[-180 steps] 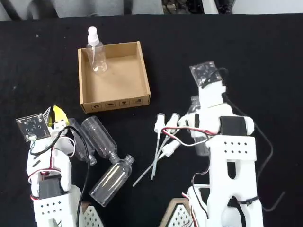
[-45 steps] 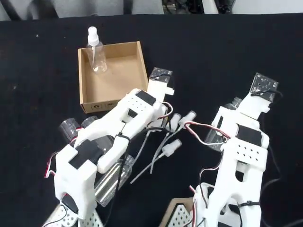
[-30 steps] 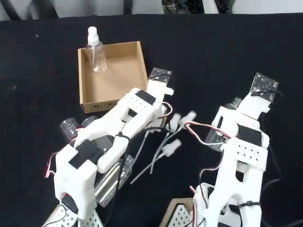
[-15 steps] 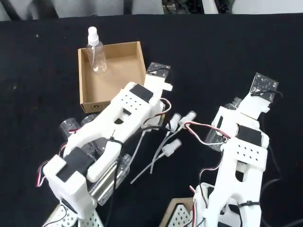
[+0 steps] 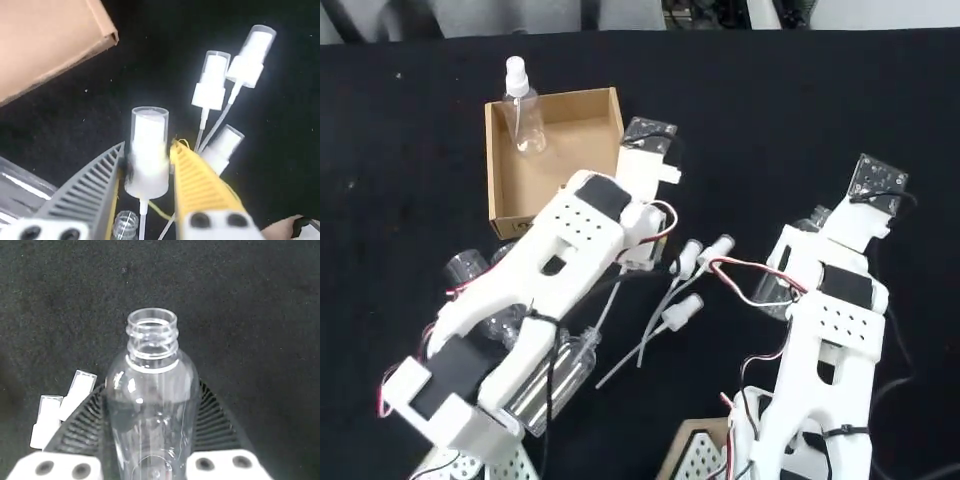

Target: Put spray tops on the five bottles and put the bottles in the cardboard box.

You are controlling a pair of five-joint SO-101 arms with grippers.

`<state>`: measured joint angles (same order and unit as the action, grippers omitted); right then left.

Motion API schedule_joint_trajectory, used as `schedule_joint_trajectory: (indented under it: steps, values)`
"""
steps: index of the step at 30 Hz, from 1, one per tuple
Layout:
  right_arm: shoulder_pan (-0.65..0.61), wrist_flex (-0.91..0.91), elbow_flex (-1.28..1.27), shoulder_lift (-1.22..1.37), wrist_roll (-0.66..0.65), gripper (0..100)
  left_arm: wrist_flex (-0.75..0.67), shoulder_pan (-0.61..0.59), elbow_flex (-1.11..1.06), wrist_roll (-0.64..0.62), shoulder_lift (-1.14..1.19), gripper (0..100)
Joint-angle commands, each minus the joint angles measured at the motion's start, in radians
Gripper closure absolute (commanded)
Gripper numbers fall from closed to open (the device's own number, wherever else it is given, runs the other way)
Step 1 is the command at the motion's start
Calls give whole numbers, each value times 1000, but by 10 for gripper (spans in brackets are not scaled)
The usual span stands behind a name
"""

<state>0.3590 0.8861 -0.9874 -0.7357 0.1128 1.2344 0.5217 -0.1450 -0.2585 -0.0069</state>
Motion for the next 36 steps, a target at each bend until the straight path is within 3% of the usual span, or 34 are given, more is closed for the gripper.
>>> schedule_joint_trajectory:
  steps: [1,15,36]
  values:
    - [20,-29,5,-44,5,949,3,-1,-16,-5,-126,918]
    - [18,-29,5,-44,5,949,-193,-2,-265,-5,-361,971]
    - [18,-26,5,-44,5,950,-212,-2,-417,-5,-641,971]
